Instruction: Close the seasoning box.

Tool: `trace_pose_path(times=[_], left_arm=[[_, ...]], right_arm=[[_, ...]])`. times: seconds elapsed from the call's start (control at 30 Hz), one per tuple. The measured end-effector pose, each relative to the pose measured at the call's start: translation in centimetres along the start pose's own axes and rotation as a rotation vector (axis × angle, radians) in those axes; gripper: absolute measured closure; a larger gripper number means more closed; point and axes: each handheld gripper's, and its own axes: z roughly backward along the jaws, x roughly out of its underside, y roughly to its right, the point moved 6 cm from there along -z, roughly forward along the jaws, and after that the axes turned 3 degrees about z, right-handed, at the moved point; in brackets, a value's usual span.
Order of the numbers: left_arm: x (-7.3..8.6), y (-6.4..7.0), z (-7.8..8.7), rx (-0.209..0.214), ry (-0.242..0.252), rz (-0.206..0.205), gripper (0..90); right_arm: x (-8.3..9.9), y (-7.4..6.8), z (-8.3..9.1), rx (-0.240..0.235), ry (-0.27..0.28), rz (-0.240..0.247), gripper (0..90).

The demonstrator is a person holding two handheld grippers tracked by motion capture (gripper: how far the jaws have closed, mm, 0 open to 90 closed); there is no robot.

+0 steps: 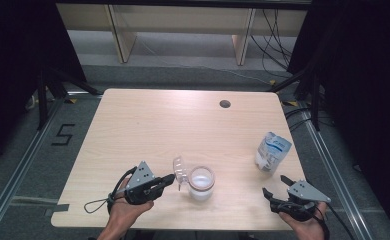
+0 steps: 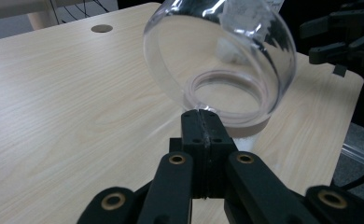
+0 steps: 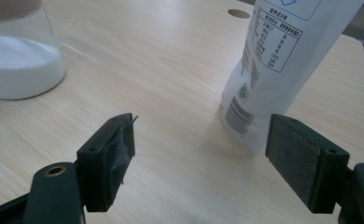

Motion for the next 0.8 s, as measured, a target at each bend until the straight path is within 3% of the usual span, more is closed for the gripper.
trace_pose_path(times=[0.2,0.27,0.33,0.8], left_arm=[[-0.69,0.18,-0.03,-0.002,0.007,-0.020,89.4],[-0.74,0.36,-0.14,-0.001,0.009,-0.009,89.4],[-0.80,0.34,-0.12,-0.007,0.002,-0.029,89.4],[-0.98,0.54,-0.29,-0.007,-0.003,-0.036,89.3]], right_arm=[[0.01,0.03,-0.11,0.000,0.005,0.008,24.8],[0.02,0.07,-0.05,0.008,-0.001,0.013,24.8],[0.03,0.07,-0.06,0.006,-0.001,0.015,24.9],[-0.02,-0.08,-0.10,0.000,-0.001,0.009,25.0]])
